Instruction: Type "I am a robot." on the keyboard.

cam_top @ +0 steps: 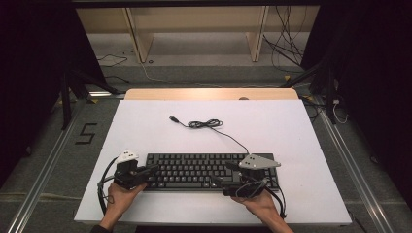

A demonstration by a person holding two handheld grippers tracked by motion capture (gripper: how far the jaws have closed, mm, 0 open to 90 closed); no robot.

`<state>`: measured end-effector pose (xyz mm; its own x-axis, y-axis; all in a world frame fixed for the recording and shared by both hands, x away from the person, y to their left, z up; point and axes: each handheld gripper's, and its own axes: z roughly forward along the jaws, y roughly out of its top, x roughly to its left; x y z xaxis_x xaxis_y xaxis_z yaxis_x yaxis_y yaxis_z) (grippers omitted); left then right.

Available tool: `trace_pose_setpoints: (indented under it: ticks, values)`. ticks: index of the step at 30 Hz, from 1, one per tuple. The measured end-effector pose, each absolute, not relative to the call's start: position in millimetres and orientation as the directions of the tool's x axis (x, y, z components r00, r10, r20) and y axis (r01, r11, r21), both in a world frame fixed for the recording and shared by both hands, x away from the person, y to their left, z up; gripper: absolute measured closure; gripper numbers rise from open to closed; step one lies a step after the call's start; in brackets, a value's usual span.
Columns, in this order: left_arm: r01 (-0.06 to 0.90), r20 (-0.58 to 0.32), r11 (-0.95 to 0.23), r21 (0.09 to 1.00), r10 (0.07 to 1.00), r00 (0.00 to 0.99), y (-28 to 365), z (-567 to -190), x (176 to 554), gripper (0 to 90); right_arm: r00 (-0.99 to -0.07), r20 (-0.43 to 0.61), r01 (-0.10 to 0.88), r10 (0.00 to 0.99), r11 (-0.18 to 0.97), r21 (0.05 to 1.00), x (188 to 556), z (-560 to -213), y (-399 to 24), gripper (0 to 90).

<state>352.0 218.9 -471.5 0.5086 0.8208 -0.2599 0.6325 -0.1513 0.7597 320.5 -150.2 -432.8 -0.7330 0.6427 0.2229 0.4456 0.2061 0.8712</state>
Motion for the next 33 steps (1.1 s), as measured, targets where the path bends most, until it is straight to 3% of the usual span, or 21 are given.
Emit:
trace_pose_setpoints:
  ticks: [3,33]
  values:
    - [0.639,-0.252,-0.167,0.751,0.822,0.511,218.1,-474.1,353.8,88.7,-0.734,0.221,0.442,0.642,0.205,0.873,319.9,-432.6,-150.8,27.0]
    - [0.654,-0.238,-0.200,0.730,0.823,0.517,214.3,-478.5,356.7,88.2,-0.736,0.223,0.441,0.639,0.203,0.874,316.9,-432.0,-151.5,26.9]
